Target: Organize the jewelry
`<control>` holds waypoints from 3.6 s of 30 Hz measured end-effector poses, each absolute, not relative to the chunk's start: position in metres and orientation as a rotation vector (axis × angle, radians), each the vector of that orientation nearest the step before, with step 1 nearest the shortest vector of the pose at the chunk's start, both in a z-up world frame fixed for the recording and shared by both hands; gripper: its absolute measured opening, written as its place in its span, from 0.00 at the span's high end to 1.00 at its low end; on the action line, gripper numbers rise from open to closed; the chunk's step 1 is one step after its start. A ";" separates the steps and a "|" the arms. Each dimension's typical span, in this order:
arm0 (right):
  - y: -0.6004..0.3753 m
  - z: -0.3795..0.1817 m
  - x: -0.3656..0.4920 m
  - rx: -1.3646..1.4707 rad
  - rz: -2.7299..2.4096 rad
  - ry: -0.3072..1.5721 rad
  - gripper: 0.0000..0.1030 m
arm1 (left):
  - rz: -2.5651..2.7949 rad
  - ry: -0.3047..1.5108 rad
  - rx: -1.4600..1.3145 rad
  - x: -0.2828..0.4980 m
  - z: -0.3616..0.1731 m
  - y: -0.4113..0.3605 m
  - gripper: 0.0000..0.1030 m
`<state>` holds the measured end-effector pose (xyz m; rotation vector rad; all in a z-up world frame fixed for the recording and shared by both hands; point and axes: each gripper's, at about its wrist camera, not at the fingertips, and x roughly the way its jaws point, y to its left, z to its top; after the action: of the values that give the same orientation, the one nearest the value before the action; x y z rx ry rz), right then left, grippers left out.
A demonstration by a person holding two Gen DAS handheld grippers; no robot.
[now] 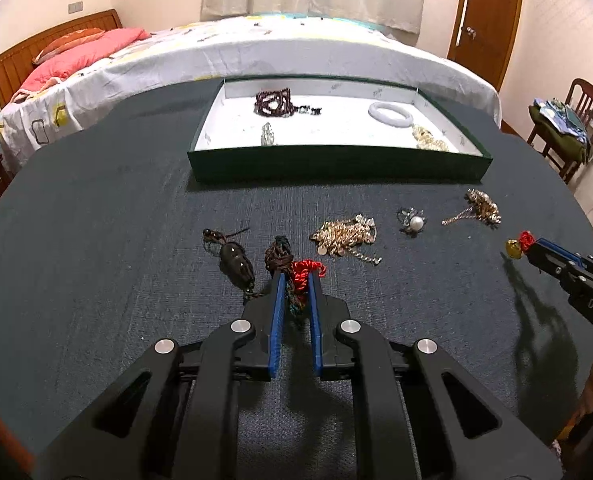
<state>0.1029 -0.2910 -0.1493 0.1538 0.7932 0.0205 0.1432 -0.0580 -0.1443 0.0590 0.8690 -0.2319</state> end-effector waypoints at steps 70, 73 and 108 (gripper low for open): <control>-0.293 -0.146 0.098 0.179 0.041 0.780 0.87 | -0.307 0.846 0.089 0.145 -0.138 -0.087 0.94; -0.292 -0.140 0.097 0.174 0.041 0.764 0.87 | -0.310 0.829 0.076 0.143 -0.131 -0.085 0.94; -0.254 -0.066 0.227 0.090 0.120 0.580 0.87 | -0.330 0.710 -0.001 0.277 -0.073 -0.109 0.94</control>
<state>0.2271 -0.2543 -0.0664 0.0895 0.5802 0.1198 0.2770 -0.1085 -0.0729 -0.0006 0.7101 -0.3299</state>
